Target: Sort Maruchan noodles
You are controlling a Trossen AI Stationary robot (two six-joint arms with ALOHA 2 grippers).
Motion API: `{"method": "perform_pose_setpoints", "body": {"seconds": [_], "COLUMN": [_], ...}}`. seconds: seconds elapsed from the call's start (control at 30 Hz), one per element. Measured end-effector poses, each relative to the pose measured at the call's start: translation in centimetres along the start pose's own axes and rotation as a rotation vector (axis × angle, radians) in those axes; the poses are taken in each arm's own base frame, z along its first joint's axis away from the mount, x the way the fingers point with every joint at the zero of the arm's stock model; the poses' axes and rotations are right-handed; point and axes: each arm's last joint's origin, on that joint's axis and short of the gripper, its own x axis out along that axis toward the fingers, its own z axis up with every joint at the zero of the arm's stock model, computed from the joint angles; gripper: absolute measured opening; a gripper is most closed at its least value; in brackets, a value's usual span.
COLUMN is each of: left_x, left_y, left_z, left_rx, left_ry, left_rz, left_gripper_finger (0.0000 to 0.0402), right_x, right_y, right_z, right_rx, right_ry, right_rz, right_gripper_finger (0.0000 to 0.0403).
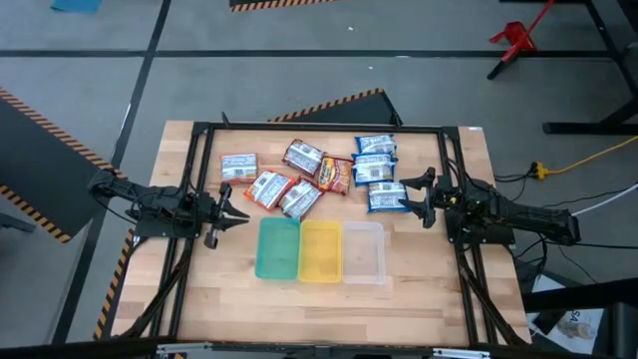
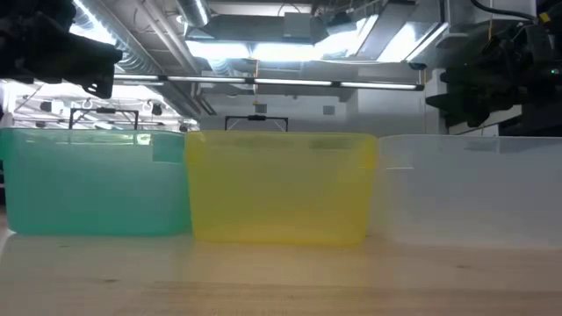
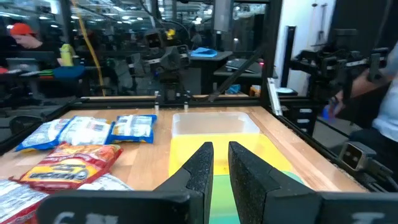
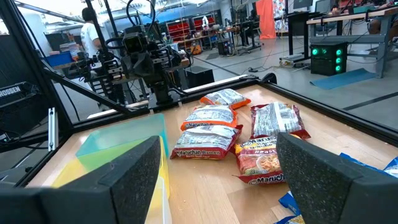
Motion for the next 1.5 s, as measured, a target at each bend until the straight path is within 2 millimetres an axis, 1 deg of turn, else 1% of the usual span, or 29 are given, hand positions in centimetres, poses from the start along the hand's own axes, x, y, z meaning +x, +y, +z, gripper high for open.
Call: {"method": "perform_pose_setpoints", "body": {"seconds": [0.07,0.23,0.37,0.7,0.8,0.93,1.1,1.2,1.37,1.5], "left_x": [0.0,0.0,-0.1,-0.1,-0.1,0.0,-0.1,-0.4,-1.0,-1.3], "left_y": [0.1,0.4,0.7,0.7,0.6,0.4,0.3,0.4,0.7,0.8], "left_z": [0.0,0.2,0.2,0.2,0.2,0.3,1.4,2.8,4.1,4.7], "left_rx": [0.004,0.128,0.179,0.180,0.114,-0.097,-0.141,-0.187,-0.243,-0.221], "left_ry": [-0.005,-0.009,-0.005,-0.005,-0.014,-0.034,-0.148,-0.290,-0.437,-0.499], "left_rz": [0.030,0.142,0.233,0.230,0.207,0.123,0.110,0.101,0.160,0.199], "left_gripper_finger": [0.0044,0.0044,0.0044,0.0044,0.0044,0.0044,0.0044,0.0044,0.0044,0.0044], "right_x": [0.0,0.0,0.0,0.0,0.0,0.0,0.0,0.0,0.0,0.0], "right_y": [0.0,0.0,0.0,0.0,0.0,0.0,-0.1,-0.1,-0.1,-0.1], "right_z": [0.0,0.0,0.0,0.0,0.0,0.0,0.2,0.2,0.2,0.2], "right_rx": [0.000,0.000,0.000,0.000,0.000,0.000,0.000,0.000,0.000,0.000], "right_ry": [0.000,0.000,0.000,0.000,0.000,-0.003,-0.029,-0.030,-0.031,-0.032], "right_rz": [0.000,0.000,0.000,0.000,0.000,-0.003,-0.052,-0.050,-0.049,-0.048], "right_gripper_finger": [0.0305,0.0305,0.0305,0.0305,0.0305,0.0305,0.0305,0.0305,0.0305,0.0305]}}
